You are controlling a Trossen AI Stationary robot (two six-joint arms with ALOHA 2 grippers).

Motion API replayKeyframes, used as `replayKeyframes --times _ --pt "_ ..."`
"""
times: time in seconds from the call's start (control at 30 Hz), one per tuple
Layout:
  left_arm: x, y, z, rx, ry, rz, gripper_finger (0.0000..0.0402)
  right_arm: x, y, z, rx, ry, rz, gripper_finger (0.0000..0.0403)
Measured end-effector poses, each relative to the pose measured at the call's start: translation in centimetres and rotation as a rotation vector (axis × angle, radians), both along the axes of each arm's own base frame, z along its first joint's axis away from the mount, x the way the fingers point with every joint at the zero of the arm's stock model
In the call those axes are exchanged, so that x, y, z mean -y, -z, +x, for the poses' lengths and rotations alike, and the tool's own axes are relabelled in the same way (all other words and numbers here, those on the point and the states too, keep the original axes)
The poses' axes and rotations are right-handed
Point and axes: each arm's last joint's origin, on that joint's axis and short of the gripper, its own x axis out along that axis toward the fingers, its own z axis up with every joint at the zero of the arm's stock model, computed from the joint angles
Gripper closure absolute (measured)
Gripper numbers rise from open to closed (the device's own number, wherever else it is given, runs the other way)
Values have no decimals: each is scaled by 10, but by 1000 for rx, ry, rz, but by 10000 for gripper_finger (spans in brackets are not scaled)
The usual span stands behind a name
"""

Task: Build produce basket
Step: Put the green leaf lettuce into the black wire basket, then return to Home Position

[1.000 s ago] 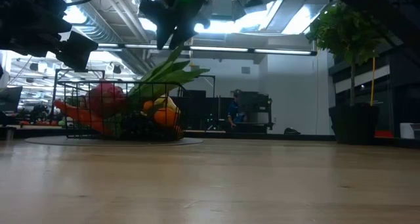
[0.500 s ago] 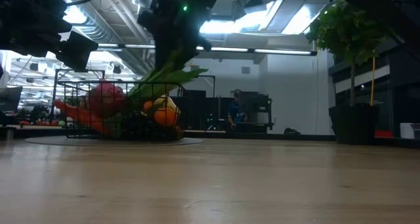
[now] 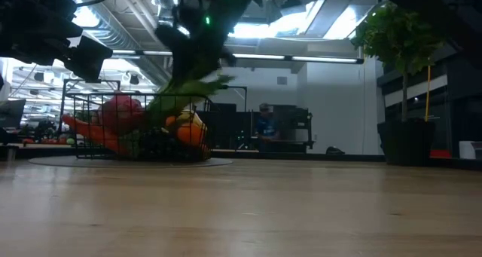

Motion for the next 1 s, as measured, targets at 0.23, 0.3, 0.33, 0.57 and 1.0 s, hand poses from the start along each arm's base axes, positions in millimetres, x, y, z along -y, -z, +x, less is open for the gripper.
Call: replayKeyframes --times 0.23,0.3,0.33,0.57,1.0 --pt "0 0 0 0 0 0 160 -10 -42 2 74 -28 -78 224" --pt "0 0 0 0 0 0 160 -12 -49 1 83 -7 -126 224" --pt "0 0 0 0 0 0 160 -13 -52 1 80 -2 -148 224" --pt "0 0 0 0 0 0 160 -35 -57 -8 -20 -57 -175 224" --pt "0 0 0 0 -1 0 160 -44 -37 -30 -336 -201 -100 224"
